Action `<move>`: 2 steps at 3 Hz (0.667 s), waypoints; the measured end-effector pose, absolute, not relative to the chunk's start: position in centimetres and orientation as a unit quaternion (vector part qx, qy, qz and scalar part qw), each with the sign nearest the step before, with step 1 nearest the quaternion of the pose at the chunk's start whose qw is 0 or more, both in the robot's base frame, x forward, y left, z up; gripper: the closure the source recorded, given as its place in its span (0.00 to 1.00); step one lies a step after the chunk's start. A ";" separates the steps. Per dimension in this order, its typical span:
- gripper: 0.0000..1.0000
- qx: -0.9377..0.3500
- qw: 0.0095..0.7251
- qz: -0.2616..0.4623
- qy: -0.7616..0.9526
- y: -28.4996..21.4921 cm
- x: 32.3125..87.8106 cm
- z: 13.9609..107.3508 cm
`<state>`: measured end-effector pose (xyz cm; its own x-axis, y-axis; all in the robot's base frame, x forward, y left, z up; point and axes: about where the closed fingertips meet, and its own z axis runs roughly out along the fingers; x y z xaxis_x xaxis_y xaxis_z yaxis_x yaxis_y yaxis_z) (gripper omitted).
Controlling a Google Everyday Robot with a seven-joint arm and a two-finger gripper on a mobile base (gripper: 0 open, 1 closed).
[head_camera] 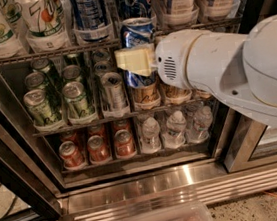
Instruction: Pick pepsi can from top shelf of fridge
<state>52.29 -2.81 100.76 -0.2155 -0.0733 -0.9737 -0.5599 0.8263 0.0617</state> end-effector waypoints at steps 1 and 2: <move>1.00 -0.211 0.590 0.206 0.752 -2.8 52.3 100.8; 1.00 -0.235 0.570 0.224 0.755 -2.1 50.8 99.5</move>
Offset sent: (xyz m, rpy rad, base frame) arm -0.0500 0.0101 -0.0406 -0.0350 0.0872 0.1830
